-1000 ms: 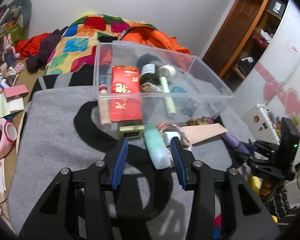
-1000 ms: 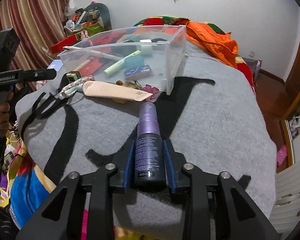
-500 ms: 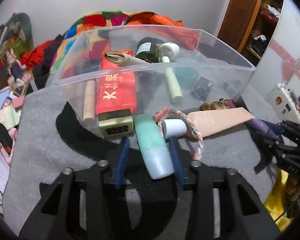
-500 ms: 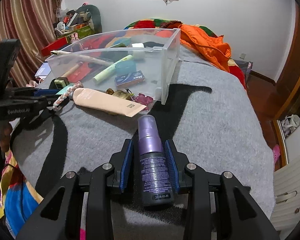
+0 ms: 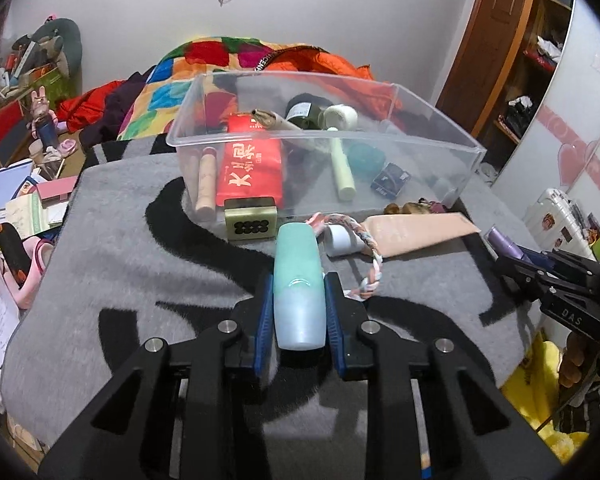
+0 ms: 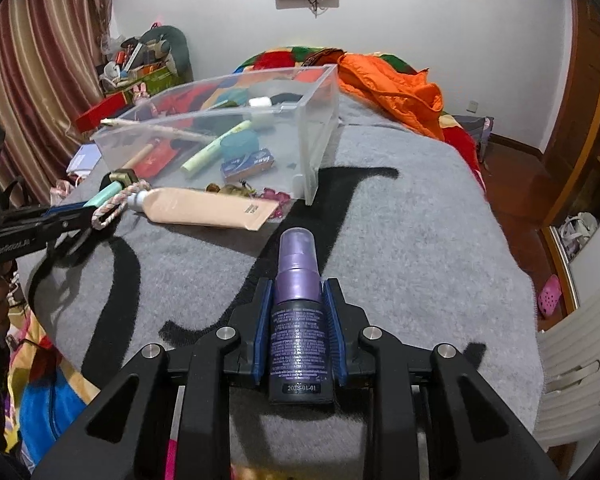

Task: Organize objects
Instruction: 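Lift and carry the mint-green bottle toward the box while the right tool carries the purple spray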

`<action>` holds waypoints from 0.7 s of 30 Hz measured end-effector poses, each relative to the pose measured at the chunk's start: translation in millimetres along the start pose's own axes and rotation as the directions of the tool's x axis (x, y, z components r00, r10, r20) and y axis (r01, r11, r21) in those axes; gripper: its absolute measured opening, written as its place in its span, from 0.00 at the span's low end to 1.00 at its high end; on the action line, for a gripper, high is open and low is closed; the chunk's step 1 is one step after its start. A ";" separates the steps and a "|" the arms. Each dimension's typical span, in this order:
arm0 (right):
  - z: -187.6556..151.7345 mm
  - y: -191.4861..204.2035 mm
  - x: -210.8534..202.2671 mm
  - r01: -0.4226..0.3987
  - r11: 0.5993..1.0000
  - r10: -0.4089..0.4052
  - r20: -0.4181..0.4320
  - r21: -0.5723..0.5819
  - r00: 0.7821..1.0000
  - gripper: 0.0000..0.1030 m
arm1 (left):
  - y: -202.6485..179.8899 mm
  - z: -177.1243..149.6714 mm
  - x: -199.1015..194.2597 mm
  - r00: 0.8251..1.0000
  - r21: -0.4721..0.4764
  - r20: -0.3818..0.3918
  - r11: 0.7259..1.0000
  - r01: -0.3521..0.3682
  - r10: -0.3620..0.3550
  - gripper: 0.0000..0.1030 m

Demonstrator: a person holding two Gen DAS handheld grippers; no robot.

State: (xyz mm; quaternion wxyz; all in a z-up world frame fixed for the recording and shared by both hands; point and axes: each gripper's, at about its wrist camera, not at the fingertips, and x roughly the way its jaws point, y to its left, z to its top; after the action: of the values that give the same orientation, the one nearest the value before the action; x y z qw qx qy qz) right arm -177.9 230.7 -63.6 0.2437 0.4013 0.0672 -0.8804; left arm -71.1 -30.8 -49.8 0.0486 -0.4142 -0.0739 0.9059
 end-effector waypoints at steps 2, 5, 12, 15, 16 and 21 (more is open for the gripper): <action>1.3 -0.7 -4.9 0.004 1.000 -0.004 0.012 0.006 1.000 0.22 | -1.5 0.0 -6.4 1.000 -0.003 0.013 1.000 0.009 -0.009 0.24; 5.8 0.0 -11.6 0.007 1.000 -0.008 0.032 0.005 0.999 0.22 | -4.5 1.9 -15.7 0.999 0.001 0.035 1.000 0.012 -0.012 0.24; 22.7 2.8 -24.8 -0.001 1.000 0.001 0.090 0.006 0.996 0.22 | -16.8 13.0 -34.6 0.996 0.032 0.091 0.999 0.020 -0.022 0.24; 33.0 6.4 -29.7 -0.010 1.000 0.009 0.119 0.003 0.993 0.22 | -21.7 21.0 -39.5 0.993 0.039 0.114 0.999 0.021 -0.025 0.24; 36.2 7.9 -31.3 -0.011 1.000 0.011 0.128 0.000 0.992 0.22 | -22.7 23.3 -40.7 0.992 0.039 0.120 0.999 0.022 -0.027 0.24; 54.4 18.8 -43.4 -0.028 0.999 0.031 0.184 -0.021 0.983 0.22 | -29.7 36.5 -44.5 0.988 0.053 0.147 0.998 0.034 -0.042 0.24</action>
State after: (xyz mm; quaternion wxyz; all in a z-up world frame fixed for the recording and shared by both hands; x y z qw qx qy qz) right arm -181.2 213.5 6.3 0.2656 0.3169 0.0467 -0.9093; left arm -68.9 -11.7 12.0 0.0707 -0.3429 -0.0621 0.9346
